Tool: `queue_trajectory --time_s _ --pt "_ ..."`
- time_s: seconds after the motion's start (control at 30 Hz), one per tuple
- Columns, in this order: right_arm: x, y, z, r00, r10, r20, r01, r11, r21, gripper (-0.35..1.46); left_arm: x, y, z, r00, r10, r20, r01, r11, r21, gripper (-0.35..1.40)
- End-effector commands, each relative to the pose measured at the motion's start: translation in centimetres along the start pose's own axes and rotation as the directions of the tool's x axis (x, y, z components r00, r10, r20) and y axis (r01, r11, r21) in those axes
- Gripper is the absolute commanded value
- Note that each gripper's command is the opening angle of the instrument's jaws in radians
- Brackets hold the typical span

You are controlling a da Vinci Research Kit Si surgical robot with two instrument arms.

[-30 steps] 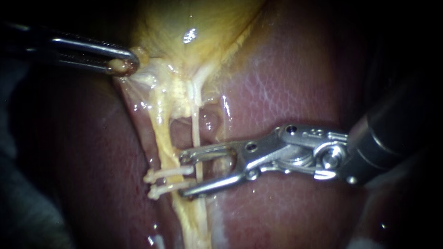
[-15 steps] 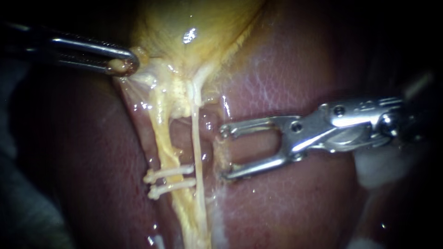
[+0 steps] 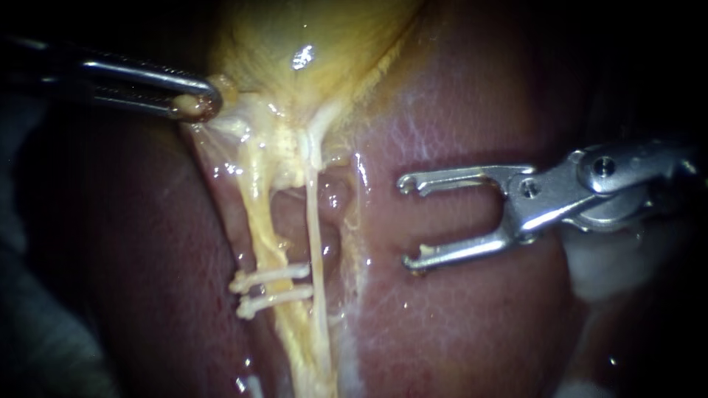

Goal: Going back second clip left tube

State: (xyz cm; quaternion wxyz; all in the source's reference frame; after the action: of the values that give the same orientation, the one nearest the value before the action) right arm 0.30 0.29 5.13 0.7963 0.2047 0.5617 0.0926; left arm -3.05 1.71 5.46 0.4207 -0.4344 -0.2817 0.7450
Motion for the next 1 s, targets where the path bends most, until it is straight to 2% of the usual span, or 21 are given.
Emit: queue_trajectory --time_s 0.03,0.33,0.57,0.7,1.0 --pt "0.0 -0.01 -0.01 1.0 0.001 0.001 -0.001 1.0 -0.002 0.5 -0.02 -0.01 0.03 1.0 0.0 -0.003 0.0 1.0 0.006 -0.35" --pt "-0.02 -0.09 -0.13 1.0 0.02 0.007 -0.019 0.999 -0.033 0.5 -0.09 -0.07 0.19 1.0 0.005 -0.002 -0.005 1.0 0.005 -0.35" --pt "-0.03 -0.1 -0.16 1.0 0.019 0.007 -0.019 0.999 -0.031 0.5 -0.25 -0.18 0.51 0.9998 0.017 0.008 -0.017 1.0 -0.013 -0.35" --pt "-0.04 -0.11 -0.17 1.0 0.019 0.007 -0.018 0.999 -0.03 0.5 -0.31 -0.21 0.63 0.9998 0.017 0.012 -0.016 1.0 -0.019 -0.35" --pt "-0.04 -0.11 -0.18 1.0 0.018 0.007 -0.018 0.999 -0.03 0.5 -0.31 -0.25 0.63 0.9998 0.012 0.013 -0.012 1.0 -0.02 -0.35"
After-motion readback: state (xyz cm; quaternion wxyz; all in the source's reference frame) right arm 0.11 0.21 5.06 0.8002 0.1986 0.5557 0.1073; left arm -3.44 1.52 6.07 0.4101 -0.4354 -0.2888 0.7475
